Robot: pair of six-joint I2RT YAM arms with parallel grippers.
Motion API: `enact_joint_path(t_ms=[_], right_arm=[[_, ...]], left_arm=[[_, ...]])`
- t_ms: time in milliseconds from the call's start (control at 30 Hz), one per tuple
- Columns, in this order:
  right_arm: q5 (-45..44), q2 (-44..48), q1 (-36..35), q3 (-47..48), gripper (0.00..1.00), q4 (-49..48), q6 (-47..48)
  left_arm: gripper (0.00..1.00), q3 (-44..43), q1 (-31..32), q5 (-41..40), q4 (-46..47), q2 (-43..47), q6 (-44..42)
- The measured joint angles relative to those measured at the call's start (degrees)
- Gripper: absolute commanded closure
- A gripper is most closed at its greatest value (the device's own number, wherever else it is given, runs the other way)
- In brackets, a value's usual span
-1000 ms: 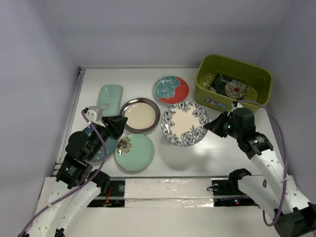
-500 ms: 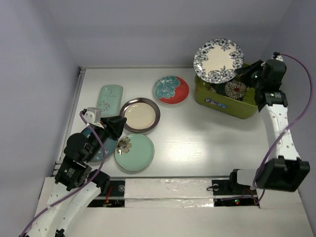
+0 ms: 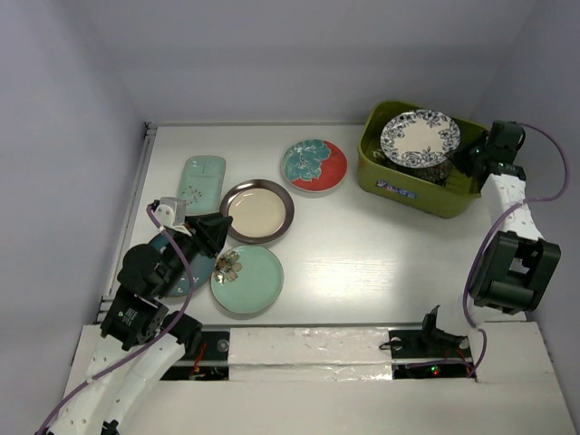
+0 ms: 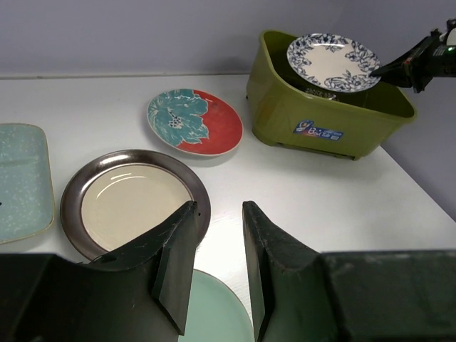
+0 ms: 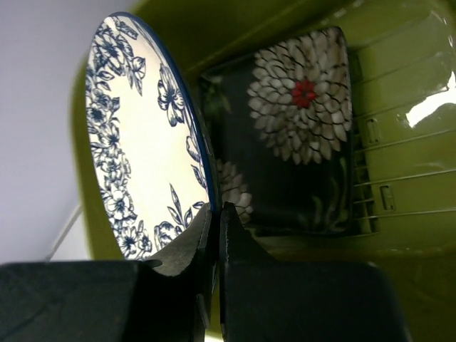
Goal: Place the plates into the plastic bin on the countertop
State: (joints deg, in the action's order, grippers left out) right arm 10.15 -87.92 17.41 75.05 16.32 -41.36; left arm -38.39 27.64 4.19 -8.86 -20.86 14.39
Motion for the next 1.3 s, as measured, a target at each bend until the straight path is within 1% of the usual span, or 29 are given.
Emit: enact_joint_path(t_ms=[300,400,433,500,533,567,633,667,767,867,900,933,967,1033,1067,1100,1167,1200,1267,1300], right_arm=[[-2.3,-6.5,0.3,-6.5,1.0,-1.7,0.0],[-2.8,-7.8,0.4,-7.0,1.0,-1.8,-0.4],[-2.8,-7.8,0.5,-7.0,0.97,-1.8,-0.5],[-3.2,-7.8,0.5,-7.0,0.85,-1.9,-0.5],[-3.4,-7.8,0.5,-7.0,0.66,-2.0,-0.7],[-3.7,-7.8,0.6,-7.0,0.57,-2.3,-0.9],[-4.5,-7.7,0.6,-7.3,0.43,-3.0,-0.8],[-4.9,-7.4,0.6,-7.7,0.33,-3.2,-0.7],[-6.1,-5.0,0.6,-9.8,0.23,-4.3,-0.3],[-6.8,0.5,0.5,-11.6,0.23,-4.9,0.2],[-6.8,2.9,0.5,-12.1,0.23,-5.2,0.3],[-6.8,5.6,0.5,-12.5,0.33,-5.4,0.5],[-6.8,8.5,0.4,-13.2,0.46,-5.6,0.9],[-6.8,15.1,-0.7,-15.3,0.76,-6.7,1.4],[-6.6,18.2,-1.8,-16.2,0.99,-7.1,1.7],[-6.8,20.6,-3.6,-16.7,1.0,-7.3,2.3],[-6.5,24.3,-10.3,-17.4,1.0,-8.0,3.4],[-5.5,25.4,-14.4,-18.0,1.0,-8.7,4.1],[-3.3,26.2,-22.9,-20.1,1.0,-10.2,5.3],[-2.0,25.9,-27.2,-21.5,1.0,-10.8,6.0]], left_arm=[[0.71,0.0,0.0,0.0,0.0,0.0,0.0],[0.71,0.0,0.0,0.0,0.0,0.0,0.0],[0.71,0.0,0.0,0.0,0.0,0.0,0.0],[0.71,0.0,0.0,0.0,0.0,0.0,0.0],[0.71,0.0,0.0,0.0,0.0,0.0,0.0],[0.71,0.0,0.0,0.0,0.0,0.0,0.0],[0.71,0.0,0.0,0.0,0.0,0.0,0.0],[0.71,0.0,0.0,0.0,0.0,0.0,0.0],[0.71,0.0,0.0,0.0,0.0,0.0,0.0],[0.71,0.0,0.0,0.0,0.0,0.0,0.0],[0.71,0.0,0.0,0.0,0.0,0.0,0.0],[0.71,0.0,0.0,0.0,0.0,0.0,0.0],[0.71,0.0,0.0,0.0,0.0,0.0,0.0],[0.71,0.0,0.0,0.0,0.0,0.0,0.0],[0.72,0.0,0.0,0.0,0.0,0.0,0.0],[0.73,0.0,0.0,0.0,0.0,0.0,0.0],[0.77,0.0,0.0,-0.1,0.0,0.0,0.0],[0.86,0.0,0.0,-0.2,0.0,0.0,0.1],[0.97,0.0,0.0,-0.7,-0.1,0.0,0.3],[1.0,0.0,0.0,-0.9,-0.1,0.0,0.2]])
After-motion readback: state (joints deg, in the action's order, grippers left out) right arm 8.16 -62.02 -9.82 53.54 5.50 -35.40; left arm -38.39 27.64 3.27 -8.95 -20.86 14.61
